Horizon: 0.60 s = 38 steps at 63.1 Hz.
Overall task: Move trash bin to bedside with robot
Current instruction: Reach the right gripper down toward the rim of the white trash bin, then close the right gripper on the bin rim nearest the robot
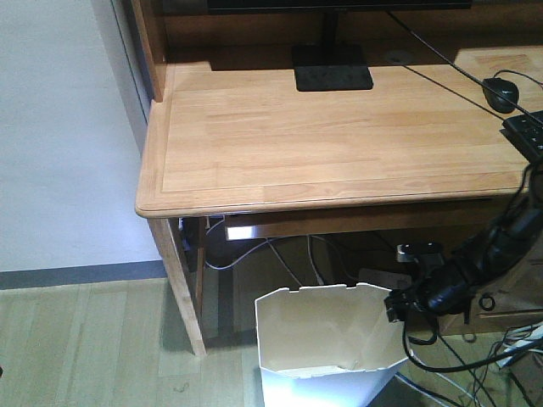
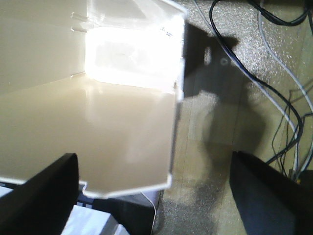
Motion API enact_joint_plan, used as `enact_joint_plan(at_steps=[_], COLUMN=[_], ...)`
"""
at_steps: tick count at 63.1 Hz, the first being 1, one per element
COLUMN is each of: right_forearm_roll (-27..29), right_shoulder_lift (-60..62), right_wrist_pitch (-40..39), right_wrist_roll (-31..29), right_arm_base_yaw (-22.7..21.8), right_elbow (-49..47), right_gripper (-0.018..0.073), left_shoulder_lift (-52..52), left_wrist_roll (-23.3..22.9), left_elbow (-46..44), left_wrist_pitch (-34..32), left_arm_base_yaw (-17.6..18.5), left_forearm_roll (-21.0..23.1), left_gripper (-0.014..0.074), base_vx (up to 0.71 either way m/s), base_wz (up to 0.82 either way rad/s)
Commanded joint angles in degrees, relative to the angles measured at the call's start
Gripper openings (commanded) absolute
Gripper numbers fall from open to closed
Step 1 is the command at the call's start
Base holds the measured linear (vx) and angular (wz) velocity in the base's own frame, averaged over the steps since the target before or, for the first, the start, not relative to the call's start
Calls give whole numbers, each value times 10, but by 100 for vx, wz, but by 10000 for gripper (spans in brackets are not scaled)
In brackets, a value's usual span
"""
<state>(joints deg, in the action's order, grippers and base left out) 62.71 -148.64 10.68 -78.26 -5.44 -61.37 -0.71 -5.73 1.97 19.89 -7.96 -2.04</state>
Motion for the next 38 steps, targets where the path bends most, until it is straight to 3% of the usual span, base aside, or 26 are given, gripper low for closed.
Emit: enact_joint_plan(at_steps=[1, 8, 38], right_forearm_roll=[4, 5, -10], right_shoulder_lift=[8, -12, -116], right_wrist_pitch=[-11, -25, 5], right_wrist_roll=[-3, 24, 27], right_arm_base_yaw=[10, 8, 6], right_elbow=[-24, -43, -148], right_gripper=[597, 594, 594], left_shoulder_lift=[-8, -8, -8], left_wrist_roll=[-2, -2, -2], left_elbow=[2, 2, 2], left_wrist_pitch=[-38, -38, -38], left_arm_base_yaw=[2, 2, 2], left_forearm_roll=[1, 1, 1], left_gripper=[-6, -6, -6], base_vx=[0, 0, 0], base_wz=[0, 0, 0])
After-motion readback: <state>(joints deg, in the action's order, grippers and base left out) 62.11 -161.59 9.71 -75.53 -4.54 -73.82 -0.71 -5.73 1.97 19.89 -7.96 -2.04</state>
